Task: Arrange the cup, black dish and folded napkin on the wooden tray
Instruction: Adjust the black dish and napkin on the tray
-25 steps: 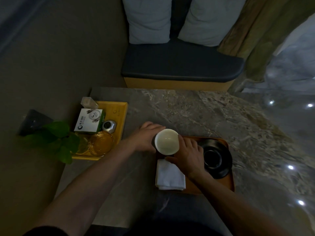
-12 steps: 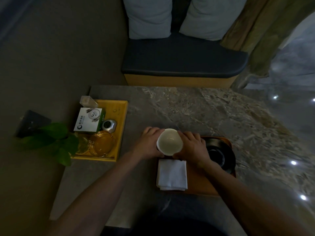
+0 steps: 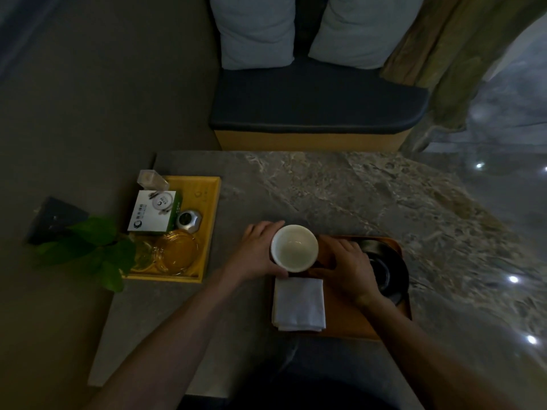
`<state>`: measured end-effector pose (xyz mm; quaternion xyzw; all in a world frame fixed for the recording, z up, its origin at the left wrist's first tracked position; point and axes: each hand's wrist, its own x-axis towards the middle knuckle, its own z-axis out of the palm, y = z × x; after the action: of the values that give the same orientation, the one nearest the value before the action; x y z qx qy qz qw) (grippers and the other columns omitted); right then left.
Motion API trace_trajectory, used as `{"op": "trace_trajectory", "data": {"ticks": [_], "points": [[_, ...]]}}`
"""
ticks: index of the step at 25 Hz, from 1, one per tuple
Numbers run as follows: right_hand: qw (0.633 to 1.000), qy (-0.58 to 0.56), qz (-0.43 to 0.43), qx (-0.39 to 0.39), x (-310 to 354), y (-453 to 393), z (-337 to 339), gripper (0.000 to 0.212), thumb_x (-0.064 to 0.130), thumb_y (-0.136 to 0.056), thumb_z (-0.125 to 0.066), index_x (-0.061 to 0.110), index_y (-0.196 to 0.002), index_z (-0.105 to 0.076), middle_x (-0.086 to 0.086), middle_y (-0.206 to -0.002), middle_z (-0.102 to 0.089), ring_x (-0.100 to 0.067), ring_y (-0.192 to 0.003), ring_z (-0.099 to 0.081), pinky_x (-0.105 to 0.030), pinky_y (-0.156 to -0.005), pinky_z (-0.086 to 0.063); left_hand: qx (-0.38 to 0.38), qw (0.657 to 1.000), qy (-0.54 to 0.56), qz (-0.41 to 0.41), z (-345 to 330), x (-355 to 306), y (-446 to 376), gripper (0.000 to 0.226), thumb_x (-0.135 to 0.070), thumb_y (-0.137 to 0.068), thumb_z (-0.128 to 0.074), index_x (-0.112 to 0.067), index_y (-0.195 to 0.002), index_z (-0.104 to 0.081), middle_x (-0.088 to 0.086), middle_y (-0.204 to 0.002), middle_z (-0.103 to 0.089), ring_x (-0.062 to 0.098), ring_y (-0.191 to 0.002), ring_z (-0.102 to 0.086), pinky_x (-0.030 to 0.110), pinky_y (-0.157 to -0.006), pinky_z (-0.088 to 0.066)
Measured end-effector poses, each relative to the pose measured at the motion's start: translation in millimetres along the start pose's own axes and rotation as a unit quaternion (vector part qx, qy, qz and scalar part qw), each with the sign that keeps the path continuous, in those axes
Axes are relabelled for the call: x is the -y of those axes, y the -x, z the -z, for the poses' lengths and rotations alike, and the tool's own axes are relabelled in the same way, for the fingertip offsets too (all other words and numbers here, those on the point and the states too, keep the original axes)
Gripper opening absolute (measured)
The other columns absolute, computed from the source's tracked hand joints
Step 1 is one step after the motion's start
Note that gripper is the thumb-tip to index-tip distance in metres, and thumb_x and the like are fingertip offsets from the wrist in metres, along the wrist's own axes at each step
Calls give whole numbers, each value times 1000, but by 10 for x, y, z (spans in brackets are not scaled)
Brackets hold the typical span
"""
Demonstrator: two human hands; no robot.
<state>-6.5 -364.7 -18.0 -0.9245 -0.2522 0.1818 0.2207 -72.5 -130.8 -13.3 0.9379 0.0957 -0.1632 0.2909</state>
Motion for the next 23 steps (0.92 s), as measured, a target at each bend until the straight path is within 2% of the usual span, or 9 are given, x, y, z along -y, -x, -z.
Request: {"op": "trace_trajectory", "data": {"ticks": [3,6,9,11,15,17,21,23], "points": [[998,7,22,-57,-49,203,-94,39,43,-77,-75,34,-113,-62,3,-101,-69,-24,-96,-59,-40,-77,-44,84,992,-78,-45,170,-43,-156,118,-36,-61,-87,-30,-153,-14,-2,-158,-22,26,-141,-18,43,-114,-26],[999,19,14,-49,-27,178,-94,25,40,-82,-70,35,-106,-67,6,-96,-71,-21,-93,-57,-39,-78,-39,104,985,-127,-58,223,-98,-246,112,-36,-65,-84,-27,-153,-16,0,-156,-27,28,-140,-23,41,-113,-24],[999,25,14,-33,-59,116,-32,20,42,-85,-64,37,-104,-66,8,-100,-71,-21,-100,-56,-41,-82,-38,81,992,-86,-32,168,-89,-194,110,-44,-60,-85,-32,-149,-21,-2,-151,-34,26,-136,-27,43,-110,-31],[999,35,16,-34,-88,62,37,21,45,-84,-62,36,-102,-68,7,-101,-72,-23,-102,-55,-40,-81,-36,44,997,-54,-17,66,-68,-119,107,-51,-57,-85,-35,-144,-26,-3,-145,-40,25,-130,-33,40,-102,-36],[997,55,33,-39,-100,-40,147,20,29,-86,-65,33,-106,-69,4,-111,-72,-26,-106,-55,-41,-83,-35,-19,1000,5,21,-208,-56,58,104,-56,-54,-85,-37,-140,-29,-4,-140,-43,20,-129,-36,37,-99,-35],[997,54,35,-30,-99,-61,184,21,31,-87,-65,36,-107,-68,6,-113,-70,-25,-106,-54,-41,-85,-35,-37,999,19,30,-273,-51,100,105,-58,-53,-84,-41,-138,-26,-4,-140,-43,20,-128,-36,35,-97,-34],[997,74,16,-8,-159,-73,216,26,37,-88,-63,36,-113,-65,8,-118,-67,-20,-112,-51,-41,-92,-36,-4,1000,17,24,-225,-16,59,119,-54,-53,-87,-35,-149,-17,-3,-152,-32,23,-140,-23,45,-109,-29],[998,66,18,-8,-173,-71,225,20,36,-88,-62,40,-107,-66,12,-114,-69,-19,-108,-52,-39,-89,-34,8,1000,14,13,-211,-13,42,121,-49,-56,-88,-32,-151,-16,-3,-155,-30,23,-143,-21,47,-114,-26]]}}
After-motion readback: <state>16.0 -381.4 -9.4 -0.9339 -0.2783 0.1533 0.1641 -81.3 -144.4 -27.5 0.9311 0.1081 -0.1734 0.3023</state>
